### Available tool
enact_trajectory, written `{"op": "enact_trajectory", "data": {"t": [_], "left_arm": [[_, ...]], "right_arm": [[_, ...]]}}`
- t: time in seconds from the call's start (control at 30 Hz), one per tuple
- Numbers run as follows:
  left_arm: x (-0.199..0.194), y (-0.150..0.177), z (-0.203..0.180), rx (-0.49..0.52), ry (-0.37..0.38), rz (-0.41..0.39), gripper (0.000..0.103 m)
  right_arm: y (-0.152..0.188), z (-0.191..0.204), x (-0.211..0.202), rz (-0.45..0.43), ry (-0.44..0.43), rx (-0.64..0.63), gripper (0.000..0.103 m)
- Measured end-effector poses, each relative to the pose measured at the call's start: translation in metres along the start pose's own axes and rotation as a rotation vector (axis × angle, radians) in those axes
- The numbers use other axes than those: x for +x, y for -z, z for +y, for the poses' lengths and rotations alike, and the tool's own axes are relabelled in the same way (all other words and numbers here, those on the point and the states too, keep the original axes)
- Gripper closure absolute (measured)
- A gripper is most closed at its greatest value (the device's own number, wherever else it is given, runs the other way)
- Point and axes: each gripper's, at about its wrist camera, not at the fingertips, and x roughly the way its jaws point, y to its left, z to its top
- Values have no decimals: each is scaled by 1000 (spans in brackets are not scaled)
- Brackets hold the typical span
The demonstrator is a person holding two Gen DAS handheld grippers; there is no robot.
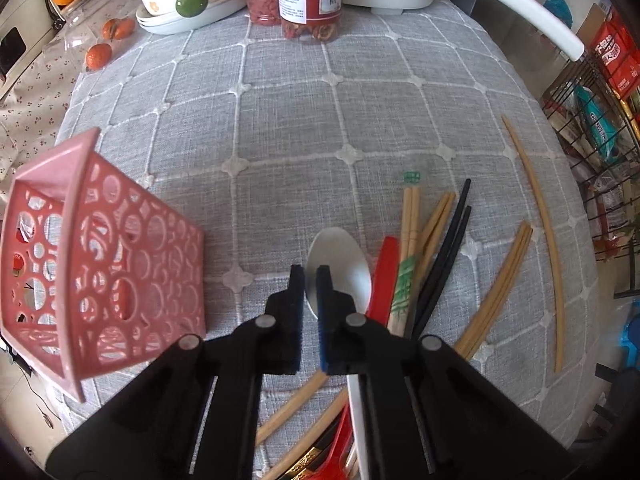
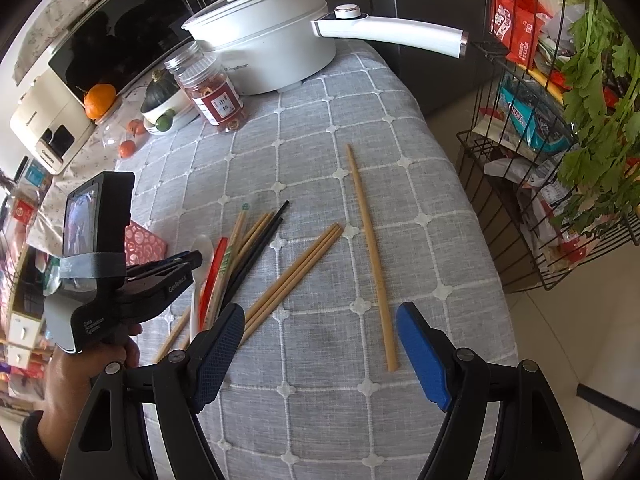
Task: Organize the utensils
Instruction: 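Reach the left tool to the white spoon and close on its handle, then lift the white spoon with the left tool while the right tool grasps a wooden chopstick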
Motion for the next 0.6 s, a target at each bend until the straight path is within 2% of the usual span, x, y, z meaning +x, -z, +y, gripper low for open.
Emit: {"op": "enact_trajectory", "data": {"t": [0.27, 0.5, 0.6], "left_arm": [[-48, 14, -7, 28, 34, -143, 101], [-112, 36, 6, 65, 81, -315, 101], [-135, 46, 20, 66, 86, -378, 101]], "right_arm": [[0, -5, 2, 1, -2, 28, 24], [3, 6, 11, 26, -67, 26, 24], [4, 18, 19, 51, -125, 16, 36]]}}
